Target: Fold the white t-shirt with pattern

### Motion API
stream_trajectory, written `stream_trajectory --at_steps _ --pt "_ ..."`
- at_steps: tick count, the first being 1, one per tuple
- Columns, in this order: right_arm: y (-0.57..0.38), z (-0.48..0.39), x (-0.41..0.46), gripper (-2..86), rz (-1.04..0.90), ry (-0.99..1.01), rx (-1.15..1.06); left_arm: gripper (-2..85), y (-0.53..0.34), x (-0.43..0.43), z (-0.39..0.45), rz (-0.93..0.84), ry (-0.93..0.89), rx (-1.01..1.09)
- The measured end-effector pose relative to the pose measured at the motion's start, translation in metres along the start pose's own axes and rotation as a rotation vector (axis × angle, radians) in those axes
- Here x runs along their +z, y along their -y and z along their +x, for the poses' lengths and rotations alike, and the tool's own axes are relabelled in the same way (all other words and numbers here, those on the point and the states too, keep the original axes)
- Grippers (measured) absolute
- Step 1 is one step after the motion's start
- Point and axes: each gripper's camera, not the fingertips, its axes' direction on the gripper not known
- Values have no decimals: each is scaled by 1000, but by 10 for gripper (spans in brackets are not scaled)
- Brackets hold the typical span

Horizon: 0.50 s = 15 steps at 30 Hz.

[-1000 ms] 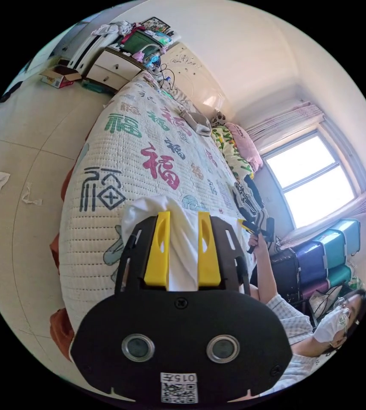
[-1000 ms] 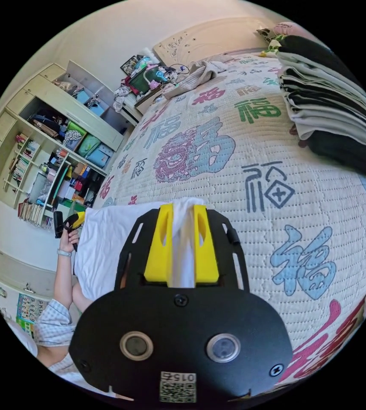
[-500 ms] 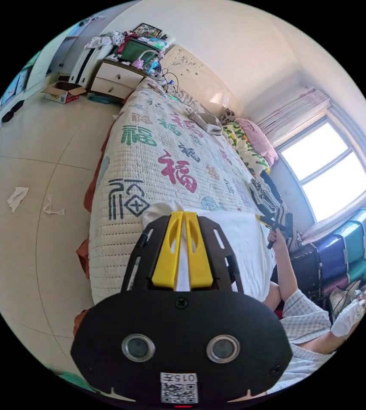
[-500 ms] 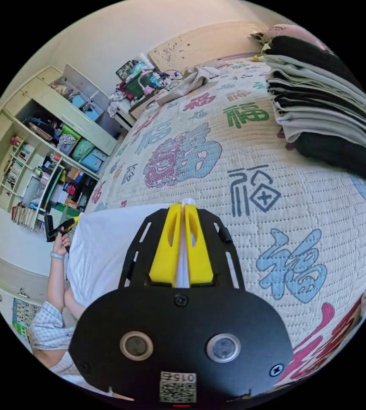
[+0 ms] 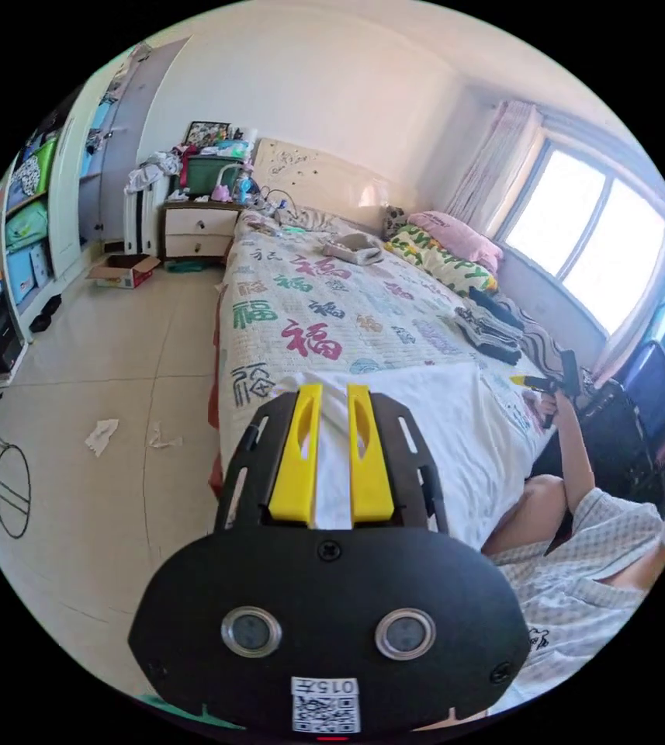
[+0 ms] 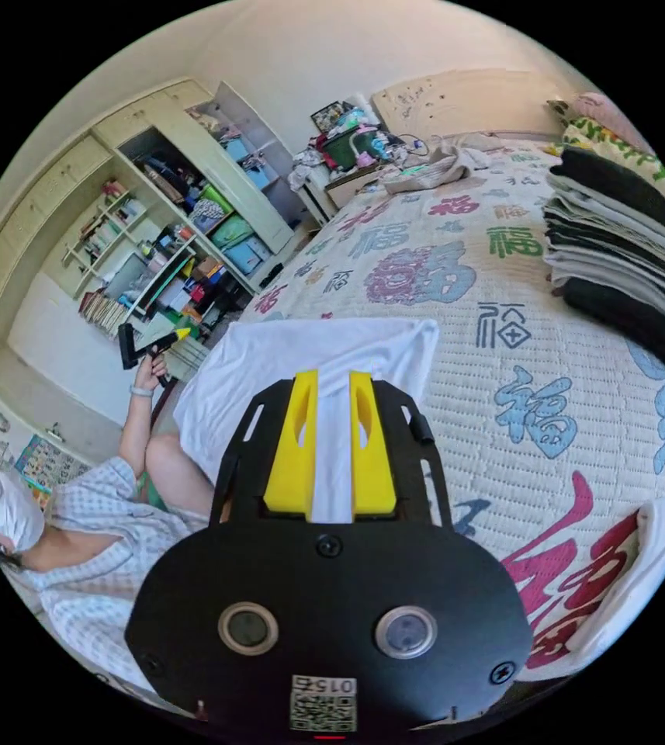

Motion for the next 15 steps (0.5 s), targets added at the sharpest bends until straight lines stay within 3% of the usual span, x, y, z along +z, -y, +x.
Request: stream_trajectory --at_steps 4,9,12,15 --pt "-1 -8 10 75 4 -183 26 72 -14 16 119 -79 -198 312" --pt "20 36 34 77 25 -37 222 91 -87 111 305 -303 -327 767" --pt "34 49 59 80 -35 -86 272 103 -127 169 351 -484 -303 880" --pt "42 60 83 76 -57 -39 322 74 -148 195 366 -488 -191 927"
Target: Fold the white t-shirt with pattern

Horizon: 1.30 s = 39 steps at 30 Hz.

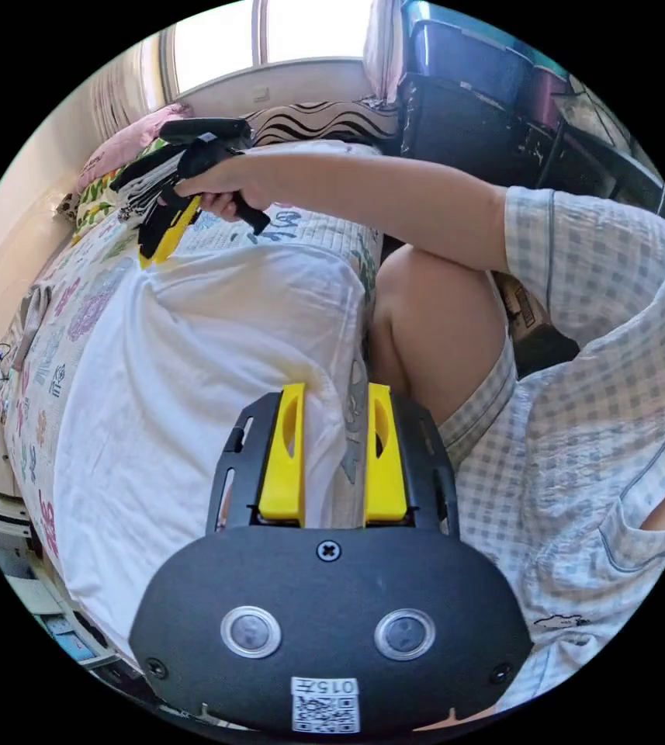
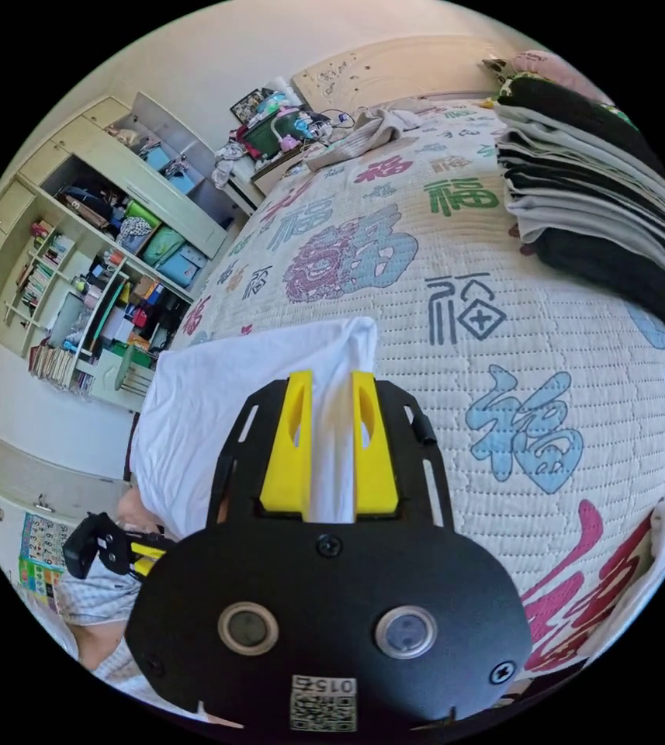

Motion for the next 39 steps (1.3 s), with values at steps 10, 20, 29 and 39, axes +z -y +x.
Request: stream_trajectory --at_steps 10,20,29,39 --pt "10 -29 8 0 86 1 -34 2 -19 -23 5 188 -148 14" --pt "0 -74 58 46 16 -205 -65 55 -12 0 -11 92 -216 -38" --pt "-73 -213 40 75 92 -137 -467 81 -129 -170 -120 338 -55 -396" --pt "-222 -448 245 86 -465 -42 -1249 95 -272 -157 -280 239 72 -1113"
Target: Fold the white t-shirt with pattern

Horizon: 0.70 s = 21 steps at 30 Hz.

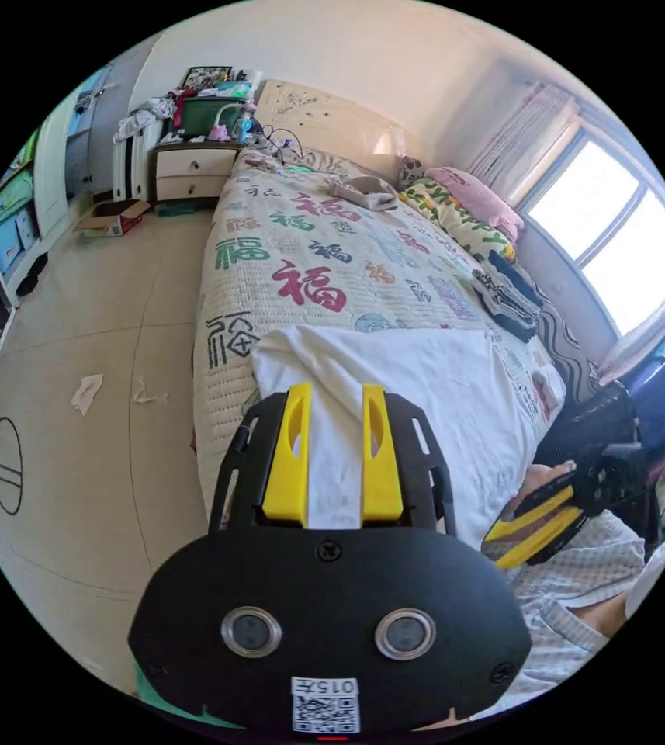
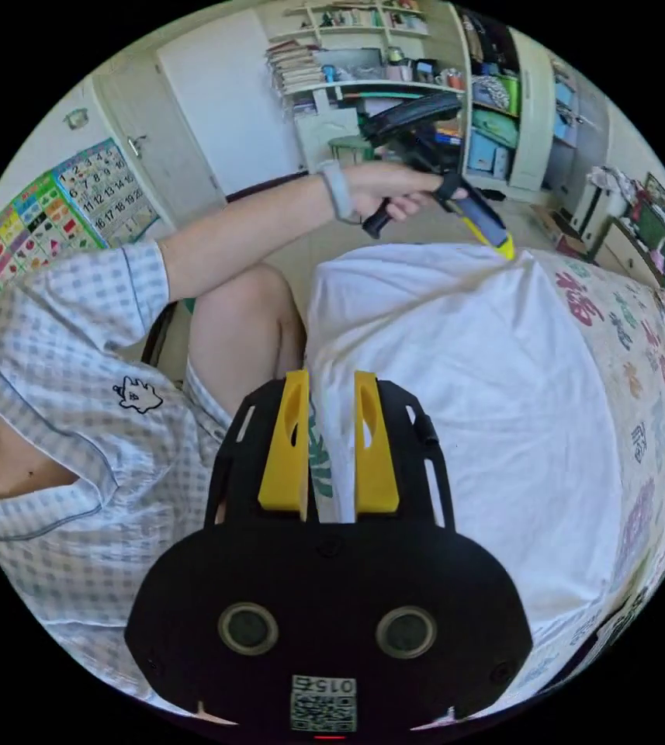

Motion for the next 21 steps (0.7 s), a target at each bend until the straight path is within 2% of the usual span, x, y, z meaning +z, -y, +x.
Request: stream_trajectory --at_steps 2,5,8,13,17,19,21 --pt "11 -21 11 61 2 -209 -42 93 12 11 -7 -20 -54 -25" --pt "25 -40 15 27 -7 -286 -97 65 30 18 -7 -13 -92 -30" --pt "34 -47 14 1 17 -258 -95 19 40 12 -12 12 -94 -43" --pt "47 -48 18 2 45 -201 -95 2 39 -22 -22 87 -76 -30" --pt "65 -31 31 23 45 -84 -14 -4 31 -20 -43 79 88 -84" --pt "72 -24 23 52 54 -20 19 -2 28 -20 -49 50 82 -78" --pt "76 -16 6 62 96 28 48 12 18 -43 -51 98 37 -68"
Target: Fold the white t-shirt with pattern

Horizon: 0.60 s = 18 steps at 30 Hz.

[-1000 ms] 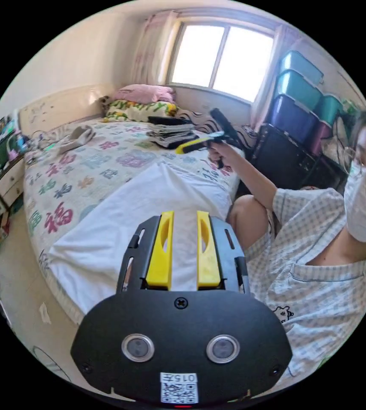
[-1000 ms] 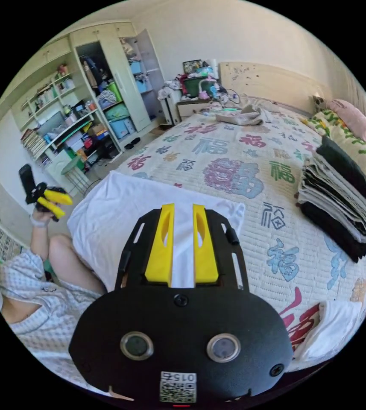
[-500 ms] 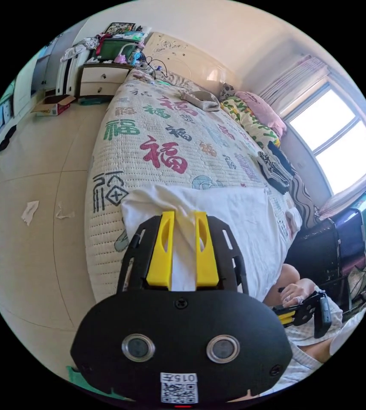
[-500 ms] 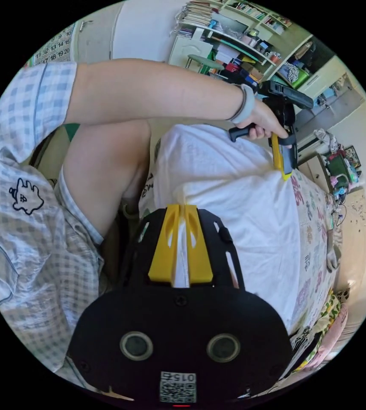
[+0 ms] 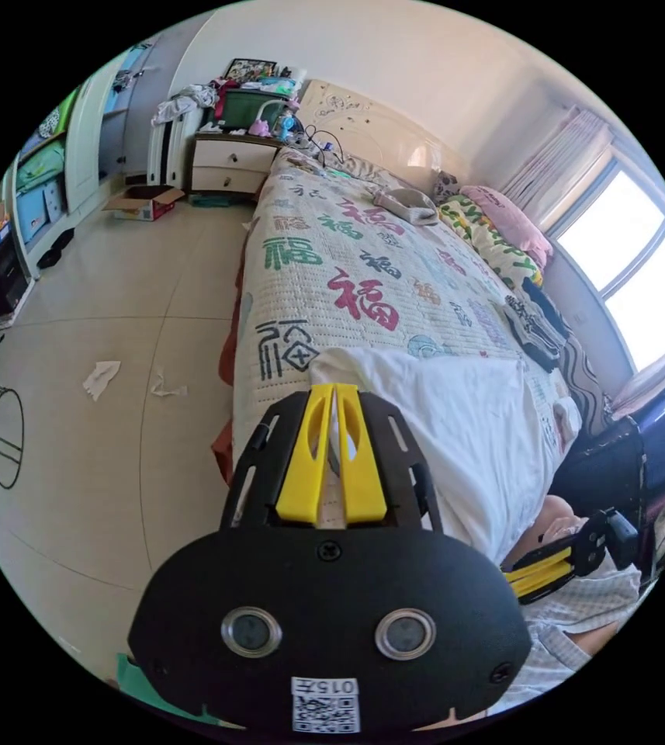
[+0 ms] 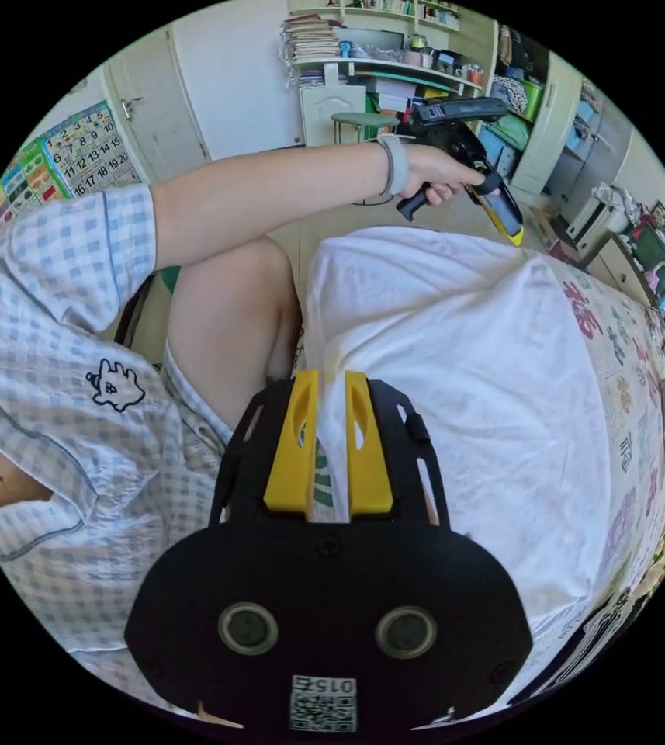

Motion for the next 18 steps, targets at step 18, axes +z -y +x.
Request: stream_trajectory --at_steps 18 --pt "240 194 13 92 -54 -193 280 112 -193 -93 51 -155 1 208"
